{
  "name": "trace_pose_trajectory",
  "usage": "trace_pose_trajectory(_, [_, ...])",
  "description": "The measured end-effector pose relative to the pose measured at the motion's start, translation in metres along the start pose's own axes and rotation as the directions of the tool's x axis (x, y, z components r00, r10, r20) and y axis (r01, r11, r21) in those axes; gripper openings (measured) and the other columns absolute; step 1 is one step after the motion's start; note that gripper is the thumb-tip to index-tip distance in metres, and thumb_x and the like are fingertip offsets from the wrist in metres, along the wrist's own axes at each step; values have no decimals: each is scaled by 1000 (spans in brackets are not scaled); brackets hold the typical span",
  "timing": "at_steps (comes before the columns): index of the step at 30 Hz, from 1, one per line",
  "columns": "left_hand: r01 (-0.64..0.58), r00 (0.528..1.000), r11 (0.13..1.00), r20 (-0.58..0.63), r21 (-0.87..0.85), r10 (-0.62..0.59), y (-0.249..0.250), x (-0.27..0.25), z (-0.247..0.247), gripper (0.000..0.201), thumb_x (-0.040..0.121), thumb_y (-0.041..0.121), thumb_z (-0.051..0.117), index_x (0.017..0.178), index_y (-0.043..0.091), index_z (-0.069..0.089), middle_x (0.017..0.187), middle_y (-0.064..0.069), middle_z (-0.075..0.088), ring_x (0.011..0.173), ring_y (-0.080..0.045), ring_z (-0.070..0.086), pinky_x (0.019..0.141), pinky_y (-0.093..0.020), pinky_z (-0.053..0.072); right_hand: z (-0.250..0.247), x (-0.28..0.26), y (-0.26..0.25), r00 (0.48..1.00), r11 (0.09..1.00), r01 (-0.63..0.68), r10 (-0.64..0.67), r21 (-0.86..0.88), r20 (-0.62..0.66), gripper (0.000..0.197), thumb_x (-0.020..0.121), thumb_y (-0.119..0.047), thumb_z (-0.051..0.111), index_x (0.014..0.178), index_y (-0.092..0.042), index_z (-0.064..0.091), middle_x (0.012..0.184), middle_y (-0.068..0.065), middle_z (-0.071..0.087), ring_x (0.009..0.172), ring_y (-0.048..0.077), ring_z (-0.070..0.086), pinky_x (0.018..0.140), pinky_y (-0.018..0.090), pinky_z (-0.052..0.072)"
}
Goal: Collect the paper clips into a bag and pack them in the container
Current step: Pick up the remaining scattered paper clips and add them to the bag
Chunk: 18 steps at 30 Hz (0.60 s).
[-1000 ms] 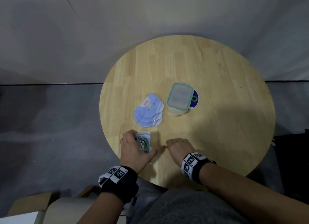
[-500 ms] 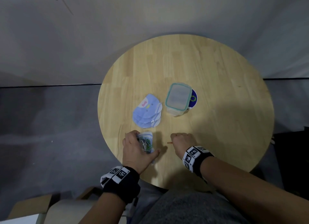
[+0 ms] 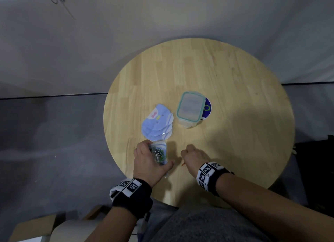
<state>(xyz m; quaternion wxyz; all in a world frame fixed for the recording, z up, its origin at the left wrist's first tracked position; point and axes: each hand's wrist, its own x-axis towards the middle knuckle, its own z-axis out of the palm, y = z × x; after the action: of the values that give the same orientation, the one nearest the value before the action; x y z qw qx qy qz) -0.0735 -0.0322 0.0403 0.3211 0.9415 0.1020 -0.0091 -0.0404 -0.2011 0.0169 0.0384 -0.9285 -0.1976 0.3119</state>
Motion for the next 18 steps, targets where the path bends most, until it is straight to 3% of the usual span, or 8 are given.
trace_pose_trajectory(4, [5,1000,1000,19,-2,-5,1,3,0,88,45,53,79,108,5,42,102,-8,44,96,-29,46,82,-40,45,-6,1,4,1000,997,-8,8,76,2,30,84,3,44,112,-3,54,117,18,53,105,37,56,86,40,46])
trace_pose_trajectory(7, [-4,1000,1000,24,10,4,2,6,1,88,45,43,88,109,3,43,103,-9,45,97,-29,45,83,-39,43,-11,7,13,997,956,-81,82,281,8,23,79,3,49,97,-5,61,105,15,63,96,32,60,78,31,46])
trace_pose_trajectory(10, [-2,999,1000,32,13,2,4,8,3,90,43,46,86,110,4,43,103,-10,46,97,-29,45,83,-39,44,-30,10,22,961,767,-143,258,625,-97,14,71,1,59,71,-11,66,82,9,70,78,25,63,62,22,40])
trace_pose_trajectory(13, [9,999,1000,35,17,-10,10,11,7,92,41,53,79,110,4,43,103,-10,47,95,-30,45,80,-41,46,-74,5,17,922,623,-6,306,782,-238,10,64,5,67,66,-5,68,63,-1,64,60,12,55,53,14,40])
trace_pose_trajectory(15, [-7,1000,1000,26,11,6,16,13,10,93,40,59,74,110,5,43,103,-9,47,93,-30,45,77,-39,45,-106,-3,7,936,681,75,204,729,-287,10,66,7,63,68,-1,68,61,-2,61,60,12,56,55,16,43])
trace_pose_trajectory(18, [-32,999,999,29,10,32,27,18,13,90,43,64,69,110,11,41,102,-6,45,92,-29,43,73,-40,44,-131,-7,-8,976,911,63,29,407,-217,11,75,3,53,73,-3,63,80,12,65,80,28,60,68,32,49])
